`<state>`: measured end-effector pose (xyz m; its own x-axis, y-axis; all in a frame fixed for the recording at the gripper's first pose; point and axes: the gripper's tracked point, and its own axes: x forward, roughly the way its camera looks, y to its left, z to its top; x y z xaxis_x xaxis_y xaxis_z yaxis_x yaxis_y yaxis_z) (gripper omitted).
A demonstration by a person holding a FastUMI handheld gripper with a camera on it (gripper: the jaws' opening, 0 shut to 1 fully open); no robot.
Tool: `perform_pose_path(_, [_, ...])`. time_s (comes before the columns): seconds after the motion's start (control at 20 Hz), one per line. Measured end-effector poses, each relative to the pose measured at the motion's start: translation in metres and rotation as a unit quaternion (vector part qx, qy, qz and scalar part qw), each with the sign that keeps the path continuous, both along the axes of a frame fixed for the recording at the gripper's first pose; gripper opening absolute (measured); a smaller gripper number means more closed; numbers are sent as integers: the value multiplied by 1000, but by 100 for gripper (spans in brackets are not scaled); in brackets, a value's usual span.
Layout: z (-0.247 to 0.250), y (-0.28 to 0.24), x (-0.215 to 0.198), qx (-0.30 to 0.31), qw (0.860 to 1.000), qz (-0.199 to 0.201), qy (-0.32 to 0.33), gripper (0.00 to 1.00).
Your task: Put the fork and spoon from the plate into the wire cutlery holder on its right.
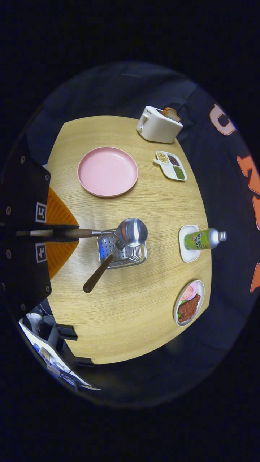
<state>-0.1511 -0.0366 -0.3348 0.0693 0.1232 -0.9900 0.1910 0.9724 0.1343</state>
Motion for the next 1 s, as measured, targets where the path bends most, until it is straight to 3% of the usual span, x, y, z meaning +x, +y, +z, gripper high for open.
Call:
perform_pose_path(0.4, [-27,-20,-3,-22,998,35,54,7])
perform_pose_path(1.0, [-42,-22,33,-15,998,45,34,9])
